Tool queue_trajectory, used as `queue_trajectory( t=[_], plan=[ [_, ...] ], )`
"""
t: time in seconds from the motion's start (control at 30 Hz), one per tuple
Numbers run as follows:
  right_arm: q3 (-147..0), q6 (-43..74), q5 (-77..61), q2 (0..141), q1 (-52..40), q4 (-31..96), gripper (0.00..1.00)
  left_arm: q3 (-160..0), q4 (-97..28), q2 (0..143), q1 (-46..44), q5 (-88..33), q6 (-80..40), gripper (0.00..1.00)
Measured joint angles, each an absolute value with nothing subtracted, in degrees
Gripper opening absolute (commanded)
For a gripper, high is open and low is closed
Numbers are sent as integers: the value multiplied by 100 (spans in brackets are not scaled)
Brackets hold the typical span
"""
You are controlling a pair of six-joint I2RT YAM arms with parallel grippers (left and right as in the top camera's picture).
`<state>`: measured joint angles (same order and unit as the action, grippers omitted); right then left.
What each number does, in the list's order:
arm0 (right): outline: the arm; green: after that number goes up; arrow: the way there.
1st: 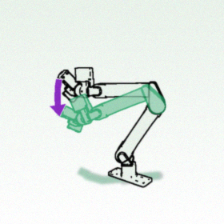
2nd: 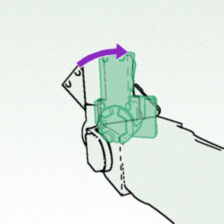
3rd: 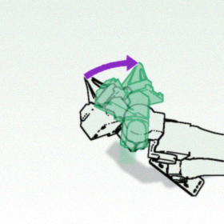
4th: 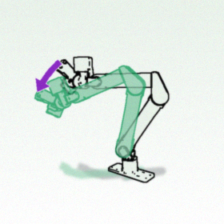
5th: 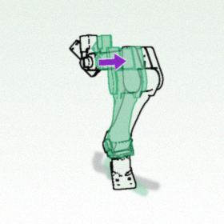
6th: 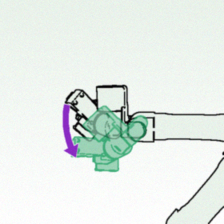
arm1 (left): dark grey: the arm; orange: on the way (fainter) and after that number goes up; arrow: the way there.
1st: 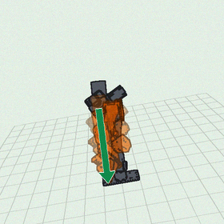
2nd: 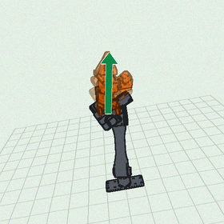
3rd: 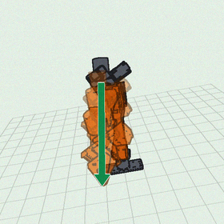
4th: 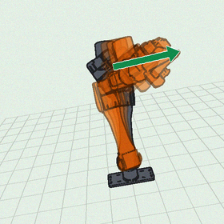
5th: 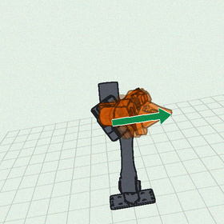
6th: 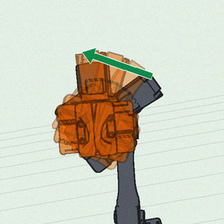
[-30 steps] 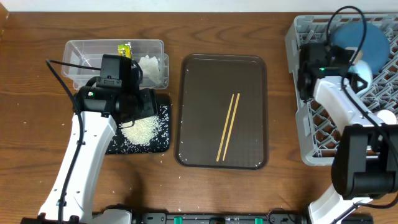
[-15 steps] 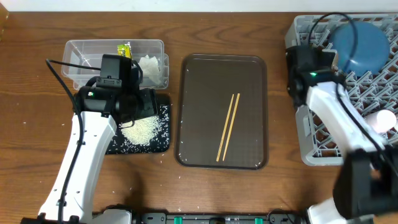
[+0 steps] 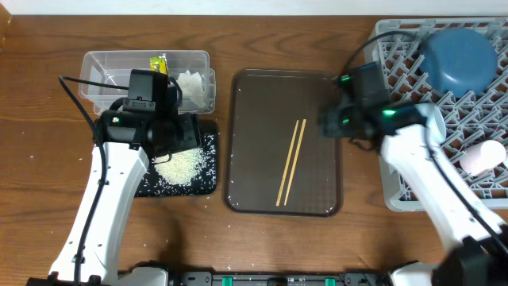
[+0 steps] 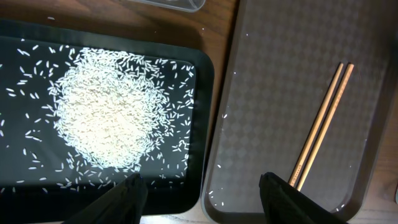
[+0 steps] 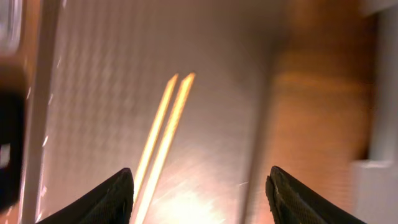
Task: Sort waste into correct bins and load items into the dishwasher rack
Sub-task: 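Reach the right gripper to the chopsticks and pinch one chopstick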
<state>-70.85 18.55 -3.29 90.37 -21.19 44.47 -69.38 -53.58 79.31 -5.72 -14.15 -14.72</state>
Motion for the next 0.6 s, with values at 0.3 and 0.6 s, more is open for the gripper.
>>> queue_trajectory(
  t=[0.3, 0.6],
  plan=[
    [-7072, 3022, 27, 10379, -3155, 4591, 57, -6938, -5358, 7931, -572, -1415, -1472, 62],
    [-7083, 3730, 489, 11163, -3269, 4493, 46, -6938, -5356, 7931, -572, -1415, -1472, 62]
  ],
)
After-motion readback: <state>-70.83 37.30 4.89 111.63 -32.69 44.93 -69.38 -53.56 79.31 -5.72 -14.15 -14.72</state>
